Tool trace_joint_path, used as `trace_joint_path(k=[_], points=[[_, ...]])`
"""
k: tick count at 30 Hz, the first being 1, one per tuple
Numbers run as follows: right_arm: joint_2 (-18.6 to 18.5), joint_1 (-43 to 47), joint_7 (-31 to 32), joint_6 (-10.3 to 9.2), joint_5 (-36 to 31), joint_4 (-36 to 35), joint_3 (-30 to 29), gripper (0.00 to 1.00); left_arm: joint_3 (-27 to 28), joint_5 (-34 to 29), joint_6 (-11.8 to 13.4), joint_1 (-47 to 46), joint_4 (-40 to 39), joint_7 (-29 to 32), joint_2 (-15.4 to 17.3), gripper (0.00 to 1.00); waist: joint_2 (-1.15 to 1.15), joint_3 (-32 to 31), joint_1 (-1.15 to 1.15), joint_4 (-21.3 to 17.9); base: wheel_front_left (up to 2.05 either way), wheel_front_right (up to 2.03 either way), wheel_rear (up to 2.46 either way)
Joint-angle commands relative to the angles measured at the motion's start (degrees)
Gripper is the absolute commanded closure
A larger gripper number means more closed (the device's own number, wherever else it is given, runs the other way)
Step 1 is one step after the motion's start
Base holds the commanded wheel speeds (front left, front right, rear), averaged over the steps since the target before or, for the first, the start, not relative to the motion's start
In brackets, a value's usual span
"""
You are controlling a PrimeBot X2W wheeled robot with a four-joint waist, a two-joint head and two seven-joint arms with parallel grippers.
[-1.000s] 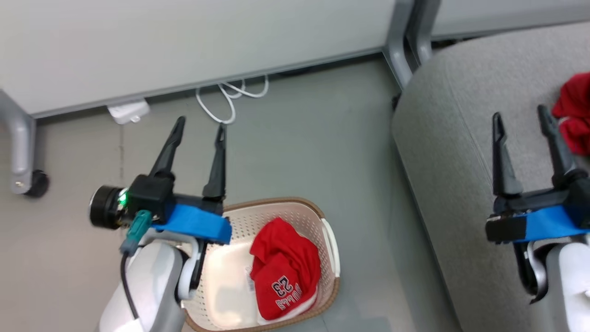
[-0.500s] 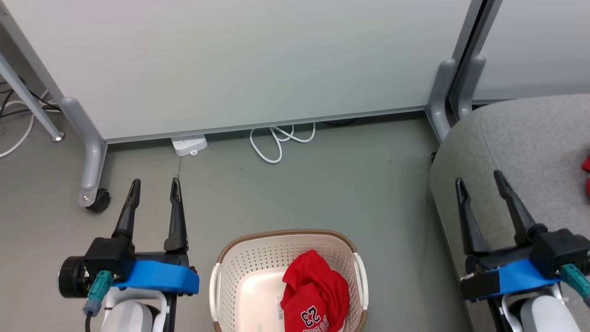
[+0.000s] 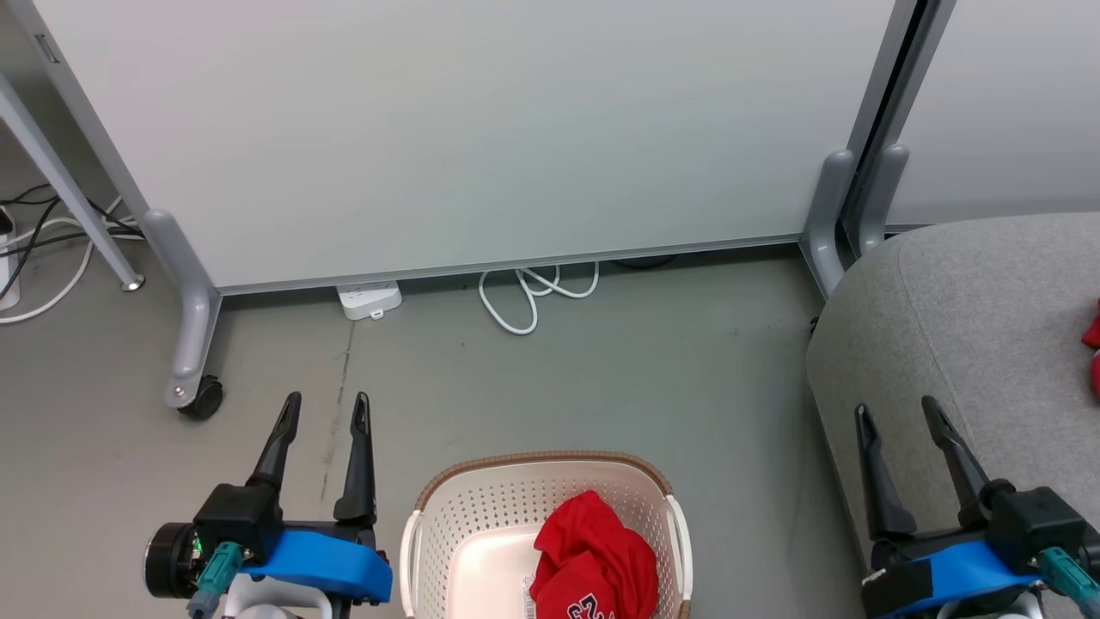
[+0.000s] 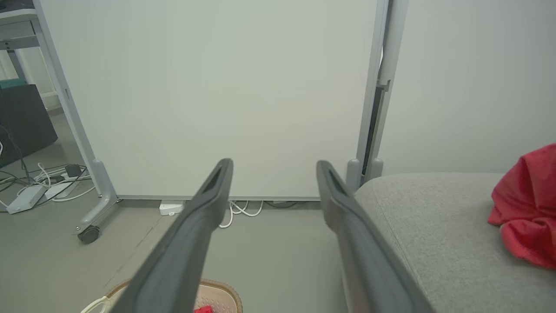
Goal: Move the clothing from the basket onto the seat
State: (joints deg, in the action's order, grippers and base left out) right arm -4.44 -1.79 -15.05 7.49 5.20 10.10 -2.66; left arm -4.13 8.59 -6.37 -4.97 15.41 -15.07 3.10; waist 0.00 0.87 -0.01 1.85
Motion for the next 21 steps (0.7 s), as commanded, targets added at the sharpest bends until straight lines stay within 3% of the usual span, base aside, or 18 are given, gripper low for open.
trace_joint_path(k=[1,21], points=[[0.2,0.9,-0.2,0.01,0.0,0.1,-0.1,0.00,0.0,-0.1,-0.2,0.3,0.2,-0.2,-0.1,0.00,0.00,-0.1,0.01,0.0,0.00,0.00,0.00],[0.8,0.7,-0.2,0.01,0.2,1.4,0.4,0.00,-0.8,0.5,-0.8,-0.8,2.5,-0.2,-0.2,0.00,0.00,-0.2,0.01,-0.6,0.00,0.00,0.00]])
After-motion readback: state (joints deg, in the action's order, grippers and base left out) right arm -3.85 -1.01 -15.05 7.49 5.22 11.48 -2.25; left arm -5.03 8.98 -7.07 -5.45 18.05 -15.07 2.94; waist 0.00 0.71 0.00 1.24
